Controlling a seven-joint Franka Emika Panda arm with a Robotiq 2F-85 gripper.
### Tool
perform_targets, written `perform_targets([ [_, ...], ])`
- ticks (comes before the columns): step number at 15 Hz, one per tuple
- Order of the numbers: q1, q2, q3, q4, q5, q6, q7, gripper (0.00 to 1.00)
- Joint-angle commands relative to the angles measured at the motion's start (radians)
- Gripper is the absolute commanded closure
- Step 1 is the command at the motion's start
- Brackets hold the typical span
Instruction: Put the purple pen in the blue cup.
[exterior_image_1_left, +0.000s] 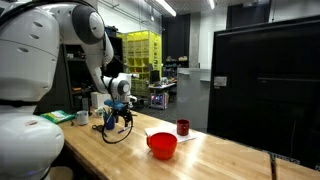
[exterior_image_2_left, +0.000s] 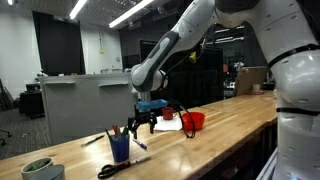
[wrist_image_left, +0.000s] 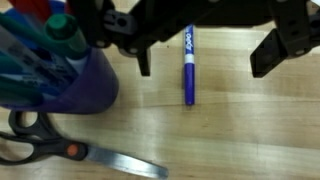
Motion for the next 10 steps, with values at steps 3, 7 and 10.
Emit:
perform_targets([
  [3,0.023,0.036,-0.030,0.017,-0.007,0.004,0.030,0.00],
  [7,0.028,0.058,-0.042,0.018,-0.015,0.011,0.035,0.00],
  [10,0.046,0.069,-0.060,0.012,-0.046,0.037,0.057,0.00],
])
